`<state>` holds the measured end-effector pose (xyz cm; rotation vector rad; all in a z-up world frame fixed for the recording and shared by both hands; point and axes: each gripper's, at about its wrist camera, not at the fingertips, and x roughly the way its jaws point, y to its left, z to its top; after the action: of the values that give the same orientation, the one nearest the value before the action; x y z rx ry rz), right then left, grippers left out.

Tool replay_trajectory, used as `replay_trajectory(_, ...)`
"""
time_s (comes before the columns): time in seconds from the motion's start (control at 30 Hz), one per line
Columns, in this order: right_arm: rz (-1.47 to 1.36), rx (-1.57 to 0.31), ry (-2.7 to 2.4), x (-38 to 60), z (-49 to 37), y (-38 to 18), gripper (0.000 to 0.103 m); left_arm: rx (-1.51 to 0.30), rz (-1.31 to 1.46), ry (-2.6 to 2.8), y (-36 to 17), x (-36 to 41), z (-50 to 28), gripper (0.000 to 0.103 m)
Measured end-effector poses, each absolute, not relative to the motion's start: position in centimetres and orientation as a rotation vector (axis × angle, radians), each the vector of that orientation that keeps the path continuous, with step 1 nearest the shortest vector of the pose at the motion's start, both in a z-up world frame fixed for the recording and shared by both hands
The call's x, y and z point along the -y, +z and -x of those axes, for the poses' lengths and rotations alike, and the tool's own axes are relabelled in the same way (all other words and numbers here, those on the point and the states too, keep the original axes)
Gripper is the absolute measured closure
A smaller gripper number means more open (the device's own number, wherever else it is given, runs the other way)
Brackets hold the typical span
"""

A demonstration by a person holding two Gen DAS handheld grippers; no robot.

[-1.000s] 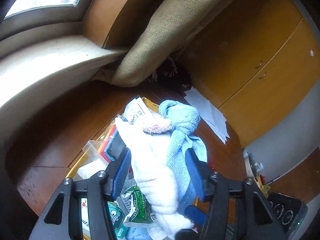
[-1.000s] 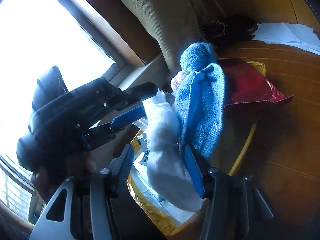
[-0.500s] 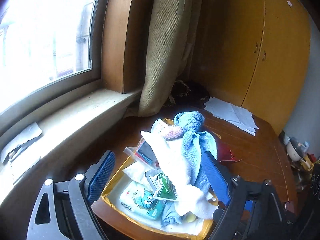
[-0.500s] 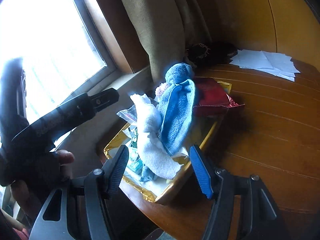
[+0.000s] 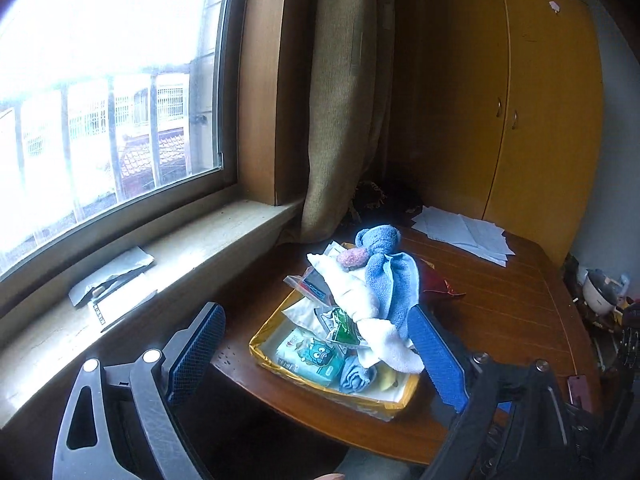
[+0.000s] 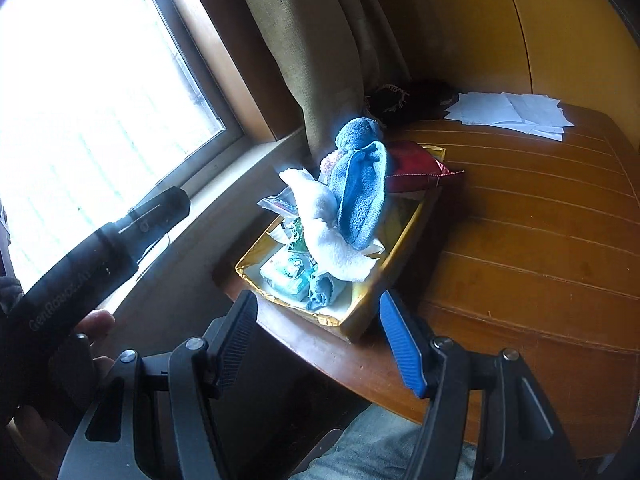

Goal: Organize soft objects

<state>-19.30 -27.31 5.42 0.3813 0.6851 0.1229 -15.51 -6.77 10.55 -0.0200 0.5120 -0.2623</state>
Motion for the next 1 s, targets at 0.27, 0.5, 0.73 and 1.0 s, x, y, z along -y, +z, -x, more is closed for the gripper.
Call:
replay_trajectory(0.27,-0.363,-0.642,0.111,26.3,21.5,7.1,0.032,-0.520,-0.008,-0.268,10.7,6.0,17.4,0.008)
replay_trajectory(0.5,-0.356,-0.653,0.106,25.7,21.9,7.1,0.032,-0.527,0.000,-0.249,10.6,5.3,17.7,0.008)
replay_trajectory(0.73,-0.356,-0.664,0.096,26.0,21.6,6.8,0.032,-0.553,-0.010,-0.265,10.3,6.3,16.9,0.008)
replay_trajectory(1.0,-0.373,-0.676,0.070,27.3,20.6,6.1,0.032,-0.589,-0.038,-0.277,9.3,8.0,15.0,0.008)
